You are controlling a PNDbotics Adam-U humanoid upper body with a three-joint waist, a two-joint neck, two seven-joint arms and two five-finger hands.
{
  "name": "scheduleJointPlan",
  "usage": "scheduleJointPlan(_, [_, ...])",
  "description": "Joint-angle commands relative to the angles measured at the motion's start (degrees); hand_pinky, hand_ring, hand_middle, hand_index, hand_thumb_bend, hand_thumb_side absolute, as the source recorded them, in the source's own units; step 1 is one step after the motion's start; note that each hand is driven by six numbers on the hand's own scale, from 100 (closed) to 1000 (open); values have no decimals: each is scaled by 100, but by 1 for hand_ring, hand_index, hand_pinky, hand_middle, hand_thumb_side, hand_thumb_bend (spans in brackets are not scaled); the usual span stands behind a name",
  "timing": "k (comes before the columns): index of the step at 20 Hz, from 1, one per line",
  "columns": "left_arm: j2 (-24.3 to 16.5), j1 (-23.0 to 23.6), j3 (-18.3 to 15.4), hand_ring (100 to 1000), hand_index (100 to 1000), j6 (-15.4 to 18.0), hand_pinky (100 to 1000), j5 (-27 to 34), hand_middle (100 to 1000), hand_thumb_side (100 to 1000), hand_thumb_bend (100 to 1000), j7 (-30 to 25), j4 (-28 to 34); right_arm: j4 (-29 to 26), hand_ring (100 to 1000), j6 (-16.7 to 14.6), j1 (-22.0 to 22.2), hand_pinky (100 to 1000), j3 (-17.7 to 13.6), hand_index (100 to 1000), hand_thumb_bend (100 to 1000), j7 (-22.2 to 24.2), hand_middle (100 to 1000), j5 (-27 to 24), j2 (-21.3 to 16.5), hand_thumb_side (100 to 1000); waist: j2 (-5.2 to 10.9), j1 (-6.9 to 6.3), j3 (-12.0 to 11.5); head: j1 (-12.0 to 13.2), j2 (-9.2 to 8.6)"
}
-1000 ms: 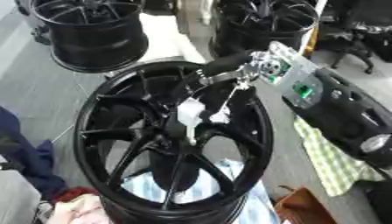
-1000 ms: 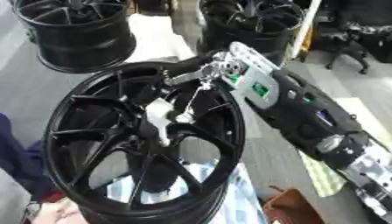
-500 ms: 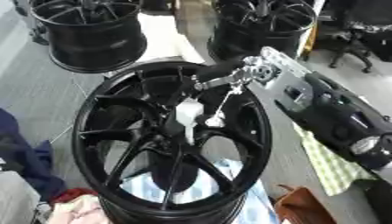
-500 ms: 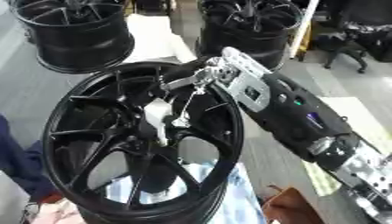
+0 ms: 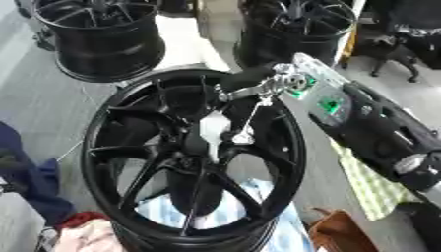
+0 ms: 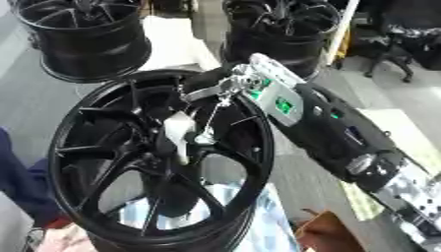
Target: Pull the pin out of the wheel hub.
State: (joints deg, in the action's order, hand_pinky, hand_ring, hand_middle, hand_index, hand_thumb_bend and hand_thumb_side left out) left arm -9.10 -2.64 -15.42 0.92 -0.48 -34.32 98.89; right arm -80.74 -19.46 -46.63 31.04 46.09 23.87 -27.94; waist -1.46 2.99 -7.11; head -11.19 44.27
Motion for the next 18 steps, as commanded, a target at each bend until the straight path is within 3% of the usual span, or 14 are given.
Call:
scheduleJointPlan(1, [-60, -77, -5, 1000, 915, -2, 688, 16, 695, 856, 100, -5, 83, -158, 761, 14, -143, 821, -140, 615, 100, -146, 470, -177, -152, 257, 49, -20, 10, 18, -15])
scheduleJointPlan(10, [-74, -54, -19, 1000, 915, -13, 688, -1, 695, 857, 100, 8, 78, -1005, 751, 502, -273, 816, -416, 611, 100, -279, 463, -1028, -827, 266, 73, 1, 71, 61, -15])
scheduleJointPlan(11, [-73, -52, -21, 1000, 915, -14, 689, -2, 695, 857, 100, 10, 77, -1049, 737, 568, -278, 809, -434, 604, 100, -258, 501, -1103, -856, 1000, 75, -1, 78, 71, -15])
scheduleJointPlan(12, [-87, -18, -59, 1000, 915, -17, 689, -12, 695, 857, 100, 37, 72, -1046, 733, 649, -230, 807, -517, 603, 100, -291, 453, -1178, -933, 306, 99, 6, 153, 180, -15])
scheduleJointPlan(15, [-98, 39, -175, 1000, 915, -16, 689, -32, 695, 857, 100, 146, 75, -1234, 713, 929, 86, 792, -931, 598, 100, -531, 443, -1452, -1341, 351, 96, -5, 461, 435, -15])
scheduleJointPlan(18, [-82, 50, -239, 1000, 915, -11, 689, -35, 695, 856, 100, 219, 83, -1264, 698, 1211, 535, 782, -1394, 595, 100, -813, 437, -1739, -1803, 399, 70, -43, 621, 559, -15])
